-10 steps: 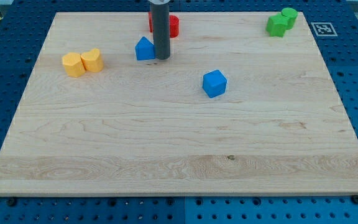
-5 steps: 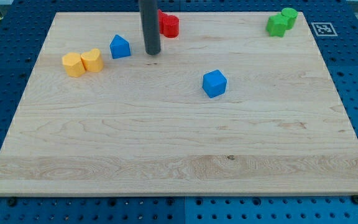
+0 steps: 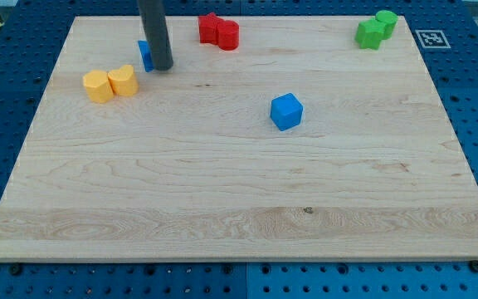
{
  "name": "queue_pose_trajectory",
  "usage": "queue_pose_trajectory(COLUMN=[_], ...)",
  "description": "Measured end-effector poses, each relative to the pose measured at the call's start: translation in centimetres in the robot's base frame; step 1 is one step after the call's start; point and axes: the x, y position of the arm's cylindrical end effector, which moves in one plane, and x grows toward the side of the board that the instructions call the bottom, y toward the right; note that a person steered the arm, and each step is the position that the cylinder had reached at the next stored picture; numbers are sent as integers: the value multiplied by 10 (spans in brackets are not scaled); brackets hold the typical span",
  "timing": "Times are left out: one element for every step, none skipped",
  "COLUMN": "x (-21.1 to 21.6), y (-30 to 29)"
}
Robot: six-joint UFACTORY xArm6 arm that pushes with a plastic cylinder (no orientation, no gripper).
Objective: Slide the blue triangle to the top left
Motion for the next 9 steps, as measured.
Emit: queue_pose_trajectory(x=[-6, -13, -23, -30, -30, -30, -31, -34, -30], y=[-31, -57, -72, -72, -72, -71, -71, -69, -50])
